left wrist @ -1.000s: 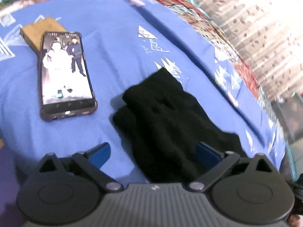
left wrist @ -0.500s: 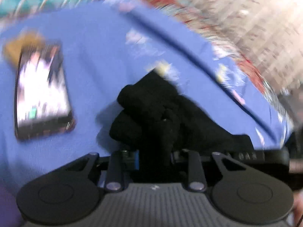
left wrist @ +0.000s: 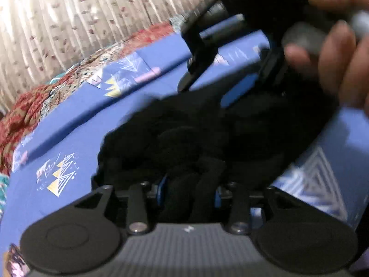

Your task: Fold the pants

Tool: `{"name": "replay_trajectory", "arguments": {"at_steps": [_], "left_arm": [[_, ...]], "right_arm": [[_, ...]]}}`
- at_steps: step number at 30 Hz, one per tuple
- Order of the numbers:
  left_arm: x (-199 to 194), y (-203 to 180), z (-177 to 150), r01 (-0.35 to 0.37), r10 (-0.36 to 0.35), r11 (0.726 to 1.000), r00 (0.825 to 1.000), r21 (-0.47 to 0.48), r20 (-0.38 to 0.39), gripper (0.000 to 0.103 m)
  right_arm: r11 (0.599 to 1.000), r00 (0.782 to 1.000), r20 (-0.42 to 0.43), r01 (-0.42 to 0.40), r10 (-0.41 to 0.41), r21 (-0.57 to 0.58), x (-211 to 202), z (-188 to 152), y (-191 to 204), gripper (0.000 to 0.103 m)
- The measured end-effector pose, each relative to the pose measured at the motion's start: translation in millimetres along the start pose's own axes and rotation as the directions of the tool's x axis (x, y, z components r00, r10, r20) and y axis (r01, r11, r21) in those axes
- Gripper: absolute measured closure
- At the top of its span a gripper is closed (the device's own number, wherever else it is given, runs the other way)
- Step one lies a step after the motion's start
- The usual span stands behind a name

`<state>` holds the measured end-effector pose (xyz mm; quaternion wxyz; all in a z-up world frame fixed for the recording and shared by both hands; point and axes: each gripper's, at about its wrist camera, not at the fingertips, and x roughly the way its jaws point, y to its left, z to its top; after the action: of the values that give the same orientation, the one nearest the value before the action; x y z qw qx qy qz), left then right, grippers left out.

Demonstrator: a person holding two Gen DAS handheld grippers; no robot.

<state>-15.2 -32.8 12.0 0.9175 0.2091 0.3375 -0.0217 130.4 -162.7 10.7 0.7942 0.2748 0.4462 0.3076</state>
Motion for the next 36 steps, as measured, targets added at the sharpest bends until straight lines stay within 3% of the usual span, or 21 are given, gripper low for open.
{"name": "replay_trajectory", "arguments": {"at_steps": [2,3,5,7,10,13,14,15,17,18,21,23,25,26,29,32,36], "left_arm": [[-11,2,-1,0.005,-0.005,1.0,1.0,-0.005,0.017,0.061],[-17,12,3,0.028,-0.026,0.999,0.999,-0.041,0.027,0.055],[-35,32,0,0.071,-0.066,0.989,0.997,-0.127,0.045,0.051],[-54,57,-7,0.116,-0.102,0.963,0.992,-0.244,0.07,0.049],[-67,99,-19,0.149,-0.115,0.888,0.988,-0.436,0.104,0.047],[-65,137,-36,0.171,-0.13,0.771,0.985,-0.613,0.11,0.047],[-63,147,-42,0.172,-0.136,0.731,0.985,-0.66,0.106,0.047],[-57,155,-45,0.159,-0.138,0.698,0.987,-0.698,0.087,0.05],[-43,165,-50,0.124,-0.138,0.663,0.99,-0.739,0.043,0.051],[-39,165,-52,0.11,-0.135,0.656,0.99,-0.747,0.028,0.052],[-22,158,-49,0.085,-0.148,0.653,0.989,-0.752,-0.017,0.053],[-12,150,-47,0.086,-0.169,0.664,0.985,-0.743,-0.037,0.053],[-1,136,-42,0.079,-0.193,0.693,0.978,-0.717,-0.079,0.053],[5,129,-41,0.071,-0.199,0.709,0.975,-0.702,-0.102,0.053],[8,119,-43,0.051,-0.185,0.729,0.975,-0.682,-0.124,0.053],[-1,127,-44,0.069,-0.196,0.704,0.976,-0.707,-0.1,0.053],[-19,134,-37,0.081,-0.156,0.691,0.987,-0.718,-0.038,0.053]], "right_arm": [[0.999,1.0,-0.016,-0.017,0.017,0.032,1,-2,-9,0.039],[0.999,0.999,-0.022,-0.027,0.028,0.04,1,-2,-12,0.031],[0.999,0.999,-0.031,-0.033,0.034,0.037,7,-6,-10,0.026],[1.0,0.999,-0.048,-0.019,0.02,0.016,18,-8,0,0.025],[0.999,0.995,-0.089,-0.036,0.035,-0.009,32,-13,9,0.024],[0.996,0.994,-0.109,-0.023,0.013,-0.087,47,-17,24,0.019],[0.991,0.994,-0.113,-0.01,-0.005,-0.13,51,-18,30,0.025],[0.98,0.993,-0.113,0.021,-0.044,-0.199,55,-21,37,0.056],[0.939,0.989,-0.102,0.064,-0.104,-0.339,57,-26,53,0.071],[0.922,0.993,-0.07,0.062,-0.096,-0.383,51,-28,61,0.077],[0.878,0.997,0.042,0.072,-0.059,-0.473,29,-28,76,0.079],[0.858,0.99,0.1,0.133,-0.096,-0.496,24,-26,72,0.078],[0.849,0.974,0.088,0.225,-0.208,-0.478,36,-22,54,0.07],[0.855,0.966,0.067,0.253,-0.25,-0.452,43,-21,42,0.059],[0.902,0.974,0.086,0.226,-0.209,-0.368,27,-13,31,0.048],[0.888,0.968,0.184,0.23,-0.168,-0.397,2,-12,42,0.048],[0.912,0.99,0.14,0.084,-0.029,-0.401,-15,-18,53,0.05]]}}
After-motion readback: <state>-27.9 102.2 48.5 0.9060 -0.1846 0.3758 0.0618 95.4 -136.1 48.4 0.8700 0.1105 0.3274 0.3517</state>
